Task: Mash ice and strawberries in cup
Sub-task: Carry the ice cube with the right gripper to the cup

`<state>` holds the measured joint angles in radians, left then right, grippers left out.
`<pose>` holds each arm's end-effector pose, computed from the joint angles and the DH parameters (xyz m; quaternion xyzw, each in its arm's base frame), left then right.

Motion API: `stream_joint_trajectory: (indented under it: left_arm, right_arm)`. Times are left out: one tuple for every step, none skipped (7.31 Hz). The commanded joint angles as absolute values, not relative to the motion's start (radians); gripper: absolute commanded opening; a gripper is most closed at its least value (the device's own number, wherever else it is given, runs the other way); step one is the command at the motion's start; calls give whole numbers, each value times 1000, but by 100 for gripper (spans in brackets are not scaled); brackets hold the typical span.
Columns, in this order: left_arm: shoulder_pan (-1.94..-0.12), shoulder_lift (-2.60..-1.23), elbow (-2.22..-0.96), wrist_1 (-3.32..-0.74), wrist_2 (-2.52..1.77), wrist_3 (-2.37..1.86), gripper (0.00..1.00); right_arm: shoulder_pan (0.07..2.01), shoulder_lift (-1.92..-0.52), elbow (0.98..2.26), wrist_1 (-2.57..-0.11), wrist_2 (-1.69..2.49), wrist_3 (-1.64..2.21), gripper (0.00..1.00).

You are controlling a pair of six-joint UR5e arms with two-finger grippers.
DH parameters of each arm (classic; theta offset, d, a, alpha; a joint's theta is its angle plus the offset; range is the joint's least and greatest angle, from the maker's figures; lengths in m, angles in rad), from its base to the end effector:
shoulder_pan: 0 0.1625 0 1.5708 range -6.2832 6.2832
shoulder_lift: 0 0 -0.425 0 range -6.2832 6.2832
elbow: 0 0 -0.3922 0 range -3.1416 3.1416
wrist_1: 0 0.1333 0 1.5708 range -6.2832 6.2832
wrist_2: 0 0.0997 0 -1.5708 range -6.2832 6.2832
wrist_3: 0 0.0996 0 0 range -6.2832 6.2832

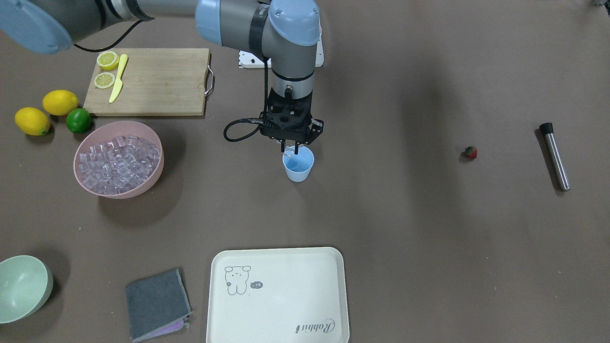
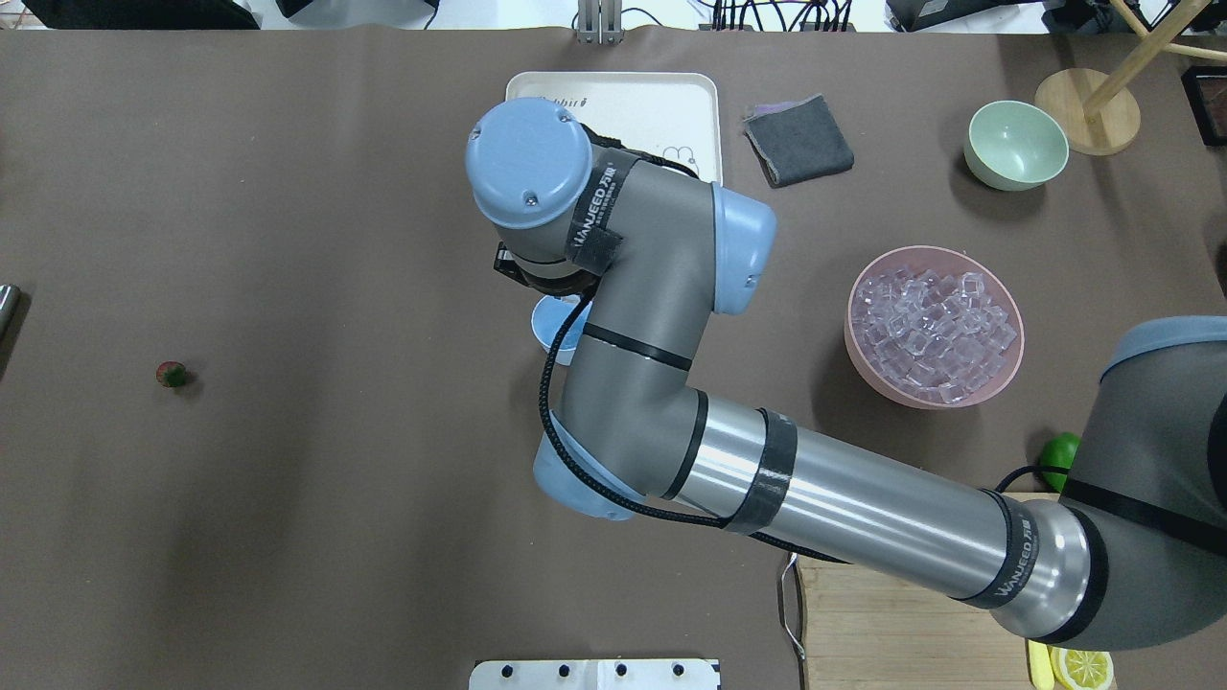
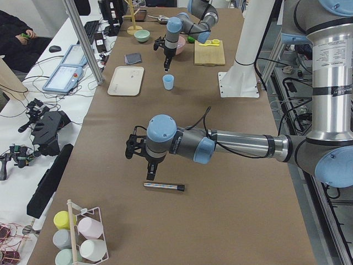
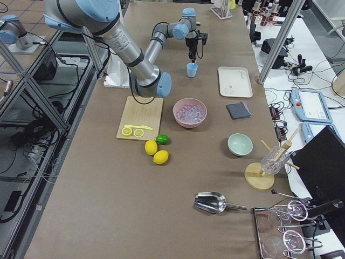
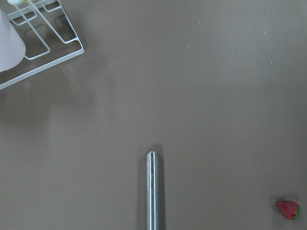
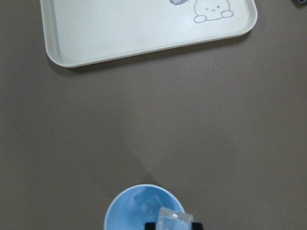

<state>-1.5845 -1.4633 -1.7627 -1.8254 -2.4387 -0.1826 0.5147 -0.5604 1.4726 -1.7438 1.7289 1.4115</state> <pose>-0.0636 -0.4598 0.5795 0.1176 0.4259 -0.0170 0.8970 -0.5862 -0.4666 0.0837 0.0496 -0.3642 0.1362 0.9200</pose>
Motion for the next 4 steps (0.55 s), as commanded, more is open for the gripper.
stream_joint_trajectory:
  left_arm:
    - [-1585,-1463,-1753,-1825,-2439,-183,98]
    - [-1585,-1463,-1755,-1825,-2439,-183,98]
    - [-1585,-1462,-1756,-1825,-2439,-181,98]
    - [-1586,-1462,-1756,-1825,-2439,-179,98]
  right_arm:
    - [485,-548,1431,-1682,1694,1425,29]
    - [485,-554,1431,-1678,1694,1424,29]
    - [485,-567,1436,-1661,1694,1417,35]
    - [485,-589,1451,-1645,1692,1411,88]
